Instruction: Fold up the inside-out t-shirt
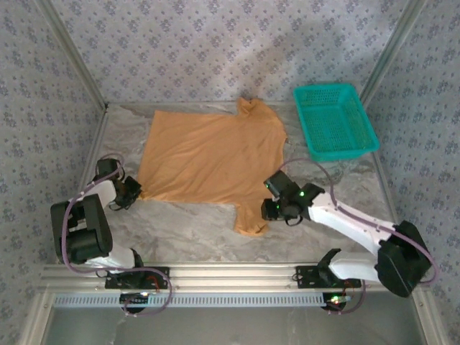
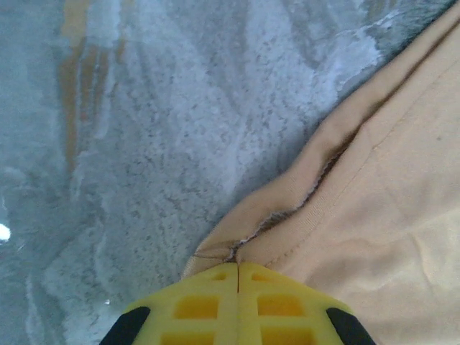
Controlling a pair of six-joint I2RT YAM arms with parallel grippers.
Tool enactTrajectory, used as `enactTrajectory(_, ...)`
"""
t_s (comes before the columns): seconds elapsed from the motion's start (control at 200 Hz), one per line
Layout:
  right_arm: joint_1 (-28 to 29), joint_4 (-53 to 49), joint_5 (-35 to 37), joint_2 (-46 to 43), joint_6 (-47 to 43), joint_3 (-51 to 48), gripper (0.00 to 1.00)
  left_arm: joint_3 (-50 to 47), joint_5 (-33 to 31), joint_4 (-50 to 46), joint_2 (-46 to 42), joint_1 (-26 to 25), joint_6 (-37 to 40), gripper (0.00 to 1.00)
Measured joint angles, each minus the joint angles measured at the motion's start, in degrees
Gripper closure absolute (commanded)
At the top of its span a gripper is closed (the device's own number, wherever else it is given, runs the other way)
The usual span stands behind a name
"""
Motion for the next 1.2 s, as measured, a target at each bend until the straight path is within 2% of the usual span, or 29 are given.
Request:
enactTrajectory(0.235,6.14,5.42,-0.33,-0.46,6.21,-8.11,0.63,0.00,0.22,-0.15,-0.87,0.00,0.02,1.00)
enactTrajectory(0.385,7.06,9.27,-0.46,2.99,7.50,-9.20,0.53,0.00,0.26,-0.31,-2.14,0.00,0.02,1.00)
enactTrajectory(0.5,7.17,10.95,-0.42,5.35,7.50,-9.18,0.53,0.00,0.24,-0.72,-2.75,-0.13,0.02,1.00)
enactTrajectory(0.575,7.15,10.99,-0.13,6.05,7.37,-8.92,0.60,0.00,0.24,-0.87,-3.28,-0.17,0.02,1.00)
enactTrajectory(0.7,6.56,9.18,1.53,7.65,6.99,-8.26,0.87,-0.02,0.22,-1.09,-3.98,-0.39,0.02,1.00)
enactTrajectory(0.785,6.19,7.15,2.16,7.91,6.23,-7.48,1.00,-0.07,0.24,-1.75,-4.81,-0.39,0.02,1.00)
enactTrajectory(0.934,7.02,4.17,2.58,4.90,6.67,-6.97,1.00,-1.05,0.00,-4.35,-10.56,-0.46,-0.02,1.00)
enactTrajectory(1.199,7.04,-13.40,3.10,-19.02,10.47,-4.04,1.00,-2.10,-1.09,-12.52,-30.67,-1.70,-1.55,1.00)
